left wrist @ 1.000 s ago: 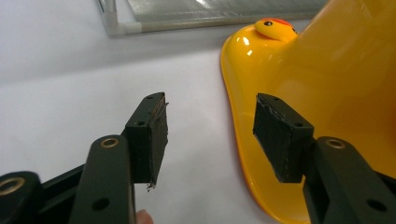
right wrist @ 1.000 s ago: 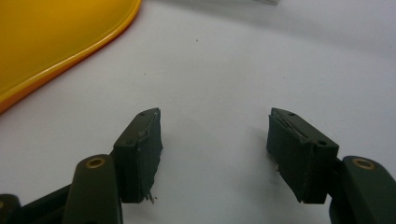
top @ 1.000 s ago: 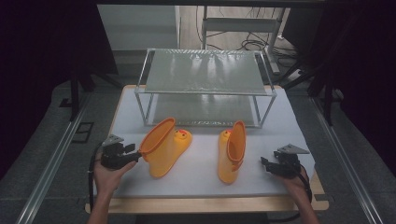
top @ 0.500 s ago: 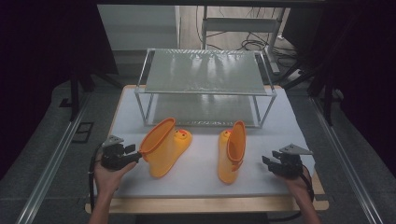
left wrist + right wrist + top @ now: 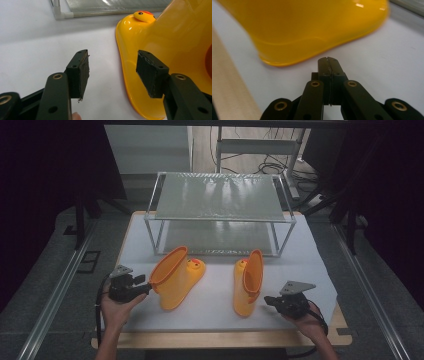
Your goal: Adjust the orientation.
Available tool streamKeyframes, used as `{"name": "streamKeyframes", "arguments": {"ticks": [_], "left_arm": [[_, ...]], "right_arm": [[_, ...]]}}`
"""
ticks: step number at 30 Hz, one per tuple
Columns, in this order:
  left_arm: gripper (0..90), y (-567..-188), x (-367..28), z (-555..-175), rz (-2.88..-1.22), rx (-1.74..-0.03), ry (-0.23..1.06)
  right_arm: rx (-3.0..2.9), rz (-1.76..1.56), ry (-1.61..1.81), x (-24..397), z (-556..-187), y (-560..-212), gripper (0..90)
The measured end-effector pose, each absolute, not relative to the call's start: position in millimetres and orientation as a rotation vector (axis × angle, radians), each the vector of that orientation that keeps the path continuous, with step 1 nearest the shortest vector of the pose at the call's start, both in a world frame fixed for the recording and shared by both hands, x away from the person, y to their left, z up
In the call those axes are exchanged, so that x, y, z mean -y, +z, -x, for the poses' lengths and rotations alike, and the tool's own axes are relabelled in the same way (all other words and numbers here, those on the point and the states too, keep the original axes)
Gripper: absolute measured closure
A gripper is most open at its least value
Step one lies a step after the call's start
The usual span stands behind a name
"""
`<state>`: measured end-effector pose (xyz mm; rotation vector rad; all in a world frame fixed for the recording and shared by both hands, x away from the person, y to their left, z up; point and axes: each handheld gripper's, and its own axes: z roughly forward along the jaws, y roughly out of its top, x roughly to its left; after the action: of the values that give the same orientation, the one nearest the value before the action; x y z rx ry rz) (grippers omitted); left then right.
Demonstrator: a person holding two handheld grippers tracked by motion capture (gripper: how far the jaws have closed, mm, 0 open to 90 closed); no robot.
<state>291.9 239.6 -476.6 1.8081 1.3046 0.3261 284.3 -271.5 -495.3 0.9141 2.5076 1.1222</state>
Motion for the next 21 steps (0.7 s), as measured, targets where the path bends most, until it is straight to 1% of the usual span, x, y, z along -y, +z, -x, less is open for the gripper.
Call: {"name": "streamKeyframes", "arguments": {"ticks": [6, 13, 21], "left_arm": [[44.3, -477.0, -238.1, -291.8, -1.813, -1.303, 0.322], [44.2, -476.6, -238.9, -291.8, -1.808, -1.305, 0.320], [44.2, -476.5, -239.9, -291.6, -1.802, -1.309, 0.314]], "right_arm": [[-2.575, -0.806, 1.106, 250.0, -281.1, -496.9, 89.9], [-2.579, -0.776, 1.094, 244.3, -280.1, -496.5, 89.9], [-2.594, -0.726, 1.118, 221.6, -280.5, -498.2, 89.9]]}}
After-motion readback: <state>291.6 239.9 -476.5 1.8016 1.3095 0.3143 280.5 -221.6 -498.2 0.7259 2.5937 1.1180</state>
